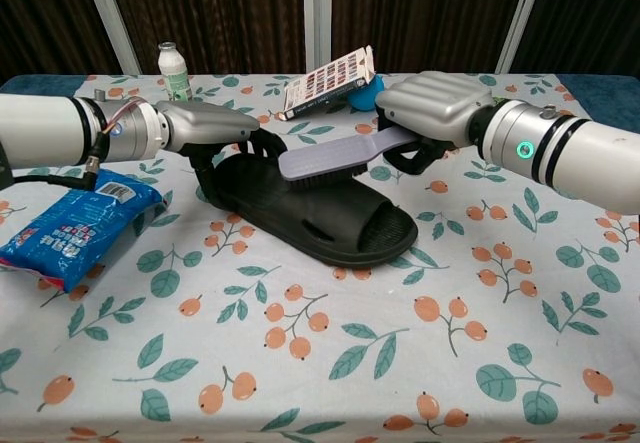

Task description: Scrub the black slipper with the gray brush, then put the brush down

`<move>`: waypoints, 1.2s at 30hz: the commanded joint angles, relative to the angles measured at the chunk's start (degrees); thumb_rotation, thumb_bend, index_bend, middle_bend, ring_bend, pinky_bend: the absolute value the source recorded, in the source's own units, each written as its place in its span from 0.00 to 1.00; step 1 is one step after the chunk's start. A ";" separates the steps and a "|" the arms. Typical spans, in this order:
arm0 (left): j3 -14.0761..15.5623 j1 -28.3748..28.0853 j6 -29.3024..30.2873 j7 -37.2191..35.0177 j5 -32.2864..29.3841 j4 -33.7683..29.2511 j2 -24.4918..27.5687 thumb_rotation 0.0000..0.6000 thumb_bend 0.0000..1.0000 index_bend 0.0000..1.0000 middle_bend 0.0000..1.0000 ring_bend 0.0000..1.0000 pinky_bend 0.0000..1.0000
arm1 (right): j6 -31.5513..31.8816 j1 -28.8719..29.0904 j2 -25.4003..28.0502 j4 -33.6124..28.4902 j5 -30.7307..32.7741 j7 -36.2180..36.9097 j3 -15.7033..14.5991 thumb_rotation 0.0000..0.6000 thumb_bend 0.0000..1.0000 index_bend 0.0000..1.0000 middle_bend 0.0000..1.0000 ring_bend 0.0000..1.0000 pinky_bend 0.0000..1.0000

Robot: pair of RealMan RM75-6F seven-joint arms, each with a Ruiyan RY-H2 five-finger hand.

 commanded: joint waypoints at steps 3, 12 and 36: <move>-0.02 0.24 0.27 0.54 -0.63 -0.29 0.13 1.00 0.31 0.40 0.41 0.24 0.24 | -0.96 -0.14 0.62 0.10 -2.64 -2.29 -3.39 1.00 0.46 1.00 1.00 1.00 1.00; 0.20 0.16 0.31 0.97 -0.93 -0.03 0.31 1.00 0.31 0.40 0.41 0.24 0.24 | 3.41 -3.80 8.89 -8.96 -7.47 0.90 -7.73 1.00 0.46 1.00 1.00 1.00 1.00; 0.08 0.06 0.78 3.48 -2.06 -1.05 0.58 1.00 0.31 0.40 0.41 0.24 0.24 | 0.90 -3.35 7.99 -8.66 -7.35 -0.60 -8.09 1.00 0.46 1.00 1.00 1.00 1.00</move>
